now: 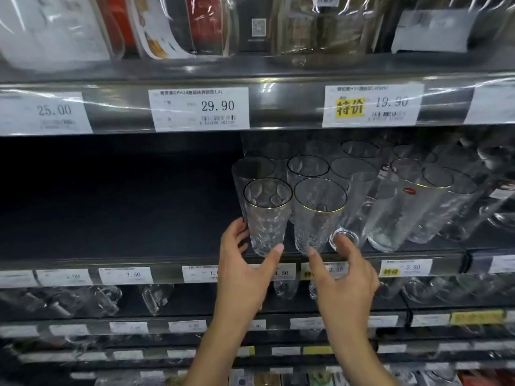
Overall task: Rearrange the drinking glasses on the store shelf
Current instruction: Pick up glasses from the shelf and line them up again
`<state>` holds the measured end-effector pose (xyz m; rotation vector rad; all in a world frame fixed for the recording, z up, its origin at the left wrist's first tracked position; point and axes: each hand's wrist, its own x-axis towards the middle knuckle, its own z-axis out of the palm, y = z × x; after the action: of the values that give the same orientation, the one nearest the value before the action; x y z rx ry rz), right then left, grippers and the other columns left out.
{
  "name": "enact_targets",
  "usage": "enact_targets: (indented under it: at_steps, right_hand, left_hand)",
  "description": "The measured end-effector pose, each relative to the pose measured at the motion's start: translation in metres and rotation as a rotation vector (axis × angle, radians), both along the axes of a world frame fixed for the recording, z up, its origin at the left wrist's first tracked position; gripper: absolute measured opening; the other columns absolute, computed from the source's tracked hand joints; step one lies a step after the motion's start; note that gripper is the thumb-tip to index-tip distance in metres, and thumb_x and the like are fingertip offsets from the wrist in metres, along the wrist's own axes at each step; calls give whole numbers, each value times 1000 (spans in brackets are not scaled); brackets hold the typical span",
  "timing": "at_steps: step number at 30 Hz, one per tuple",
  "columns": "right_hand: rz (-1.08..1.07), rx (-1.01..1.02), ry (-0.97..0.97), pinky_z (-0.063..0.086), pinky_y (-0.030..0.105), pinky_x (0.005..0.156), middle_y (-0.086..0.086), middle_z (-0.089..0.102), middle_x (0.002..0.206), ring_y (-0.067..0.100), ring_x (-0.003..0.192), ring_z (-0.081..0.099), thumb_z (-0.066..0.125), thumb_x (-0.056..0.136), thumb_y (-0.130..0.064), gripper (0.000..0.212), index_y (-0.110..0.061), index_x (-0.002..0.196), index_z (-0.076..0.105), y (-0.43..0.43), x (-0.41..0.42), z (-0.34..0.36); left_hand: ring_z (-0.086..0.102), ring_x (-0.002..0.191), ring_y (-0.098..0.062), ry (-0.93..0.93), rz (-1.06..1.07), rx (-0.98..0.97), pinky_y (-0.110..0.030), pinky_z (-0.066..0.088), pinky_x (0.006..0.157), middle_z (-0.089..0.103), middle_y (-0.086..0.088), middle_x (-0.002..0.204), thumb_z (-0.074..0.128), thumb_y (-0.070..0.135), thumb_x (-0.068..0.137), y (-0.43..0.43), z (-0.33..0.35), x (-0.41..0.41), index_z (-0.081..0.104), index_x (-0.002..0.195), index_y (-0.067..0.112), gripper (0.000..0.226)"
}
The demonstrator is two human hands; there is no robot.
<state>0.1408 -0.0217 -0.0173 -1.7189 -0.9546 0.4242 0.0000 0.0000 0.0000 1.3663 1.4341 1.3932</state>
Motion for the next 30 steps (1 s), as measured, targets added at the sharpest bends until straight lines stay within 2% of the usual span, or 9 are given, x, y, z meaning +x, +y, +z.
enact_targets:
  at_steps: [3,6,7,11,13,19,23,26,30]
  right_hand:
    - [-14,30,-9,29,51,115,-10,59,121,8,135,24,70,78,-56,64,-32,134,53,7,-2,-1]
    - [1,65,-59,24,52,118,-12,59,110,-30,111,16,72,79,-53,60,-31,132,54,12,-7,1]
    - [0,71,-78,21,50,119,-11,60,110,-31,108,18,73,79,-52,61,-30,133,54,13,-8,0]
    - [-22,47,-166,16,41,121,-5,66,118,7,119,49,69,79,-58,68,-24,136,52,16,-12,0]
    - [-27,28,-179,16,39,121,-3,67,119,13,120,53,67,79,-60,72,-22,137,51,19,-14,1]
    - [-58,34,-111,19,39,119,-7,67,115,10,116,54,74,78,-55,66,-27,134,52,24,-17,1]
    - [-66,75,-59,21,36,116,-12,66,109,-7,101,42,78,76,-50,61,-31,128,54,23,-16,0]
    - [-58,99,-45,16,24,109,-18,62,106,3,108,52,78,76,-50,59,-36,126,51,22,-16,-1]
    - [-11,112,-14,17,27,111,-17,62,108,5,112,49,78,76,-51,57,-46,122,45,20,-16,-4]
  left_hand:
    - [49,119,8,4,-17,-8,-16,42,96,48,27,130,81,39,77,7,1,1,33,136,45,76]
    - [50,117,9,17,-24,-14,-14,42,94,49,27,129,80,37,79,13,0,3,35,137,42,75]
    - [51,116,10,24,-23,-8,-12,43,92,50,28,128,80,37,79,15,0,3,35,136,43,73]
    - [52,114,12,58,-15,2,-12,44,89,51,31,126,79,36,80,19,1,4,34,131,49,69]
    - [52,114,12,63,-12,-1,-11,43,90,51,32,125,79,36,80,21,0,5,34,131,48,69]
    - [51,105,22,101,-5,-2,-4,43,80,53,35,118,81,38,78,25,1,4,39,135,44,70]
    - [59,106,7,103,40,24,-18,51,89,59,29,118,84,40,73,25,-1,2,45,129,43,68]
    - [60,106,7,107,49,43,-20,52,89,59,26,119,84,42,72,23,-2,3,45,132,40,72]
    - [58,103,14,74,58,54,-14,50,85,57,28,118,85,37,71,20,-3,4,43,130,41,73]
